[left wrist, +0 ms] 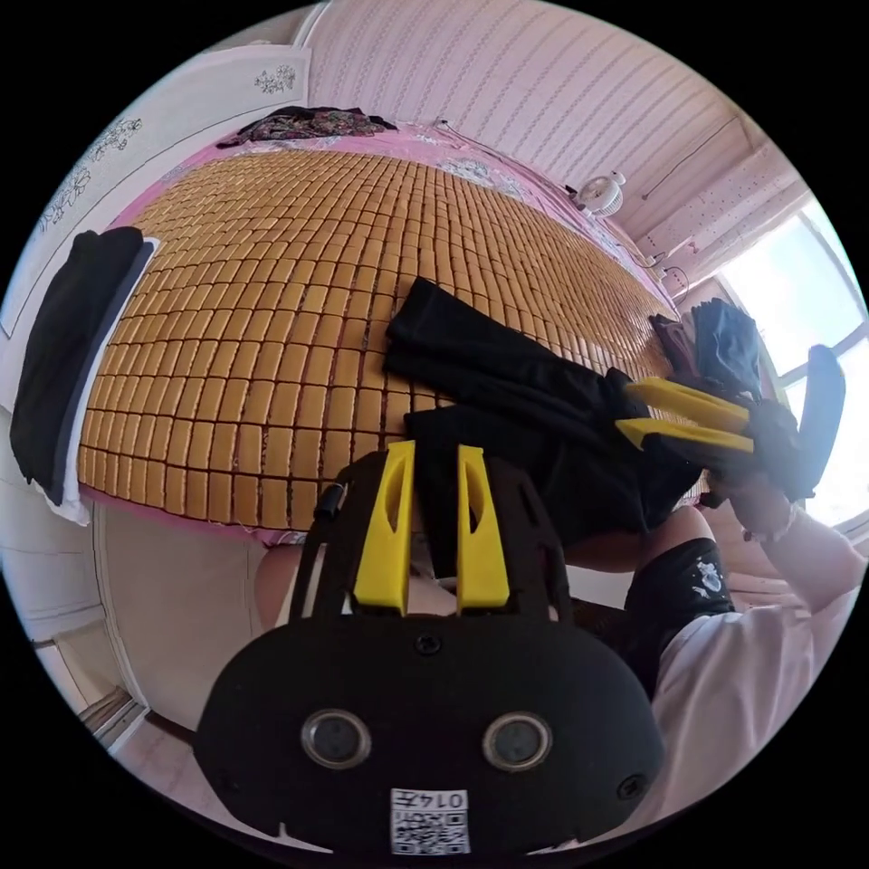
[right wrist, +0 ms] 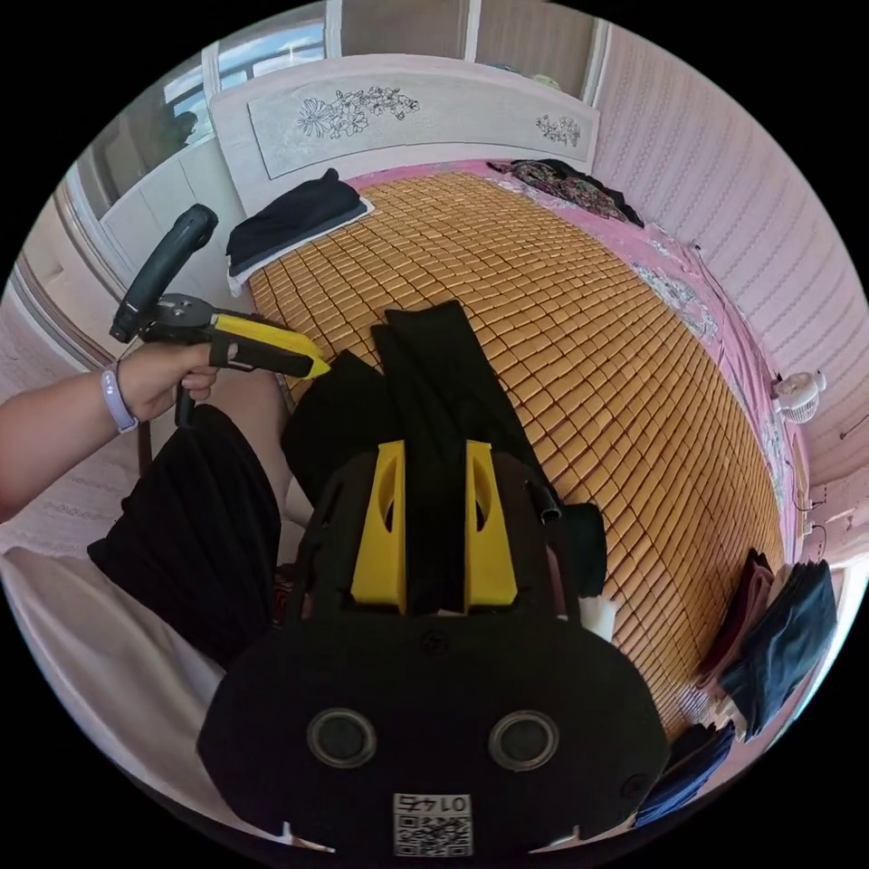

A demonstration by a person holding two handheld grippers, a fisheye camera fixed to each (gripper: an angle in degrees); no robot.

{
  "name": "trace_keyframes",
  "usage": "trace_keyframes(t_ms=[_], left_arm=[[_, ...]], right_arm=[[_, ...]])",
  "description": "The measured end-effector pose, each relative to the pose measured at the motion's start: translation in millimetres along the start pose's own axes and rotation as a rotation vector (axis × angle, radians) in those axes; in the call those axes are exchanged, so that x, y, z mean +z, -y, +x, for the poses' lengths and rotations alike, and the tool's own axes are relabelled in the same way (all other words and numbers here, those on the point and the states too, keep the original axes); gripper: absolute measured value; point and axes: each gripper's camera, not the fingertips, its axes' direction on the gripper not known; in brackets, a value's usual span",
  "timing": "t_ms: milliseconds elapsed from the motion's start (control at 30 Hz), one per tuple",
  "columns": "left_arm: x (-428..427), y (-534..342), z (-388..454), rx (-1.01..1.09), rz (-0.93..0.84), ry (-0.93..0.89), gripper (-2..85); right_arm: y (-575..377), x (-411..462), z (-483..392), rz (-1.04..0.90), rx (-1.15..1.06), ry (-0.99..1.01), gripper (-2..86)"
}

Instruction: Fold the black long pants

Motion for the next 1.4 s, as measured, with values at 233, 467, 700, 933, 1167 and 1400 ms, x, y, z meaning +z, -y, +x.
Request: trace_keyframes(t_ms=[233,467,700,933,1167,1400], left_arm=[[7,2,2,0.084,-0.160,0.123,6.3],[-55,0,-6,0.143,0.016,0.114,-0.6],[-125,-5,-23,0.144,0.201,0.128,-0.9],[-161,3,-31,0.113,0.272,0.142,-0.9],[-221,35,-27,0.135,0.439,0.125,-0.9],[-278,20,-58,0.121,0.674,0.067,-0.8]], right_arm=[[11,54,43,-0.259,0.138,0.158,5.5],[-84,-55,141,0.109,0.460,0.104,1.3],[-307,-127,196,0.268,1.010,-0.080,1.1],[-398,-141,193,0.358,1.135,-0.004,1.0],[-409,-200,217,0.755,1.042,0.111,1.1],[-461,-254,190,1.253,0.709,0.162,1.3]])
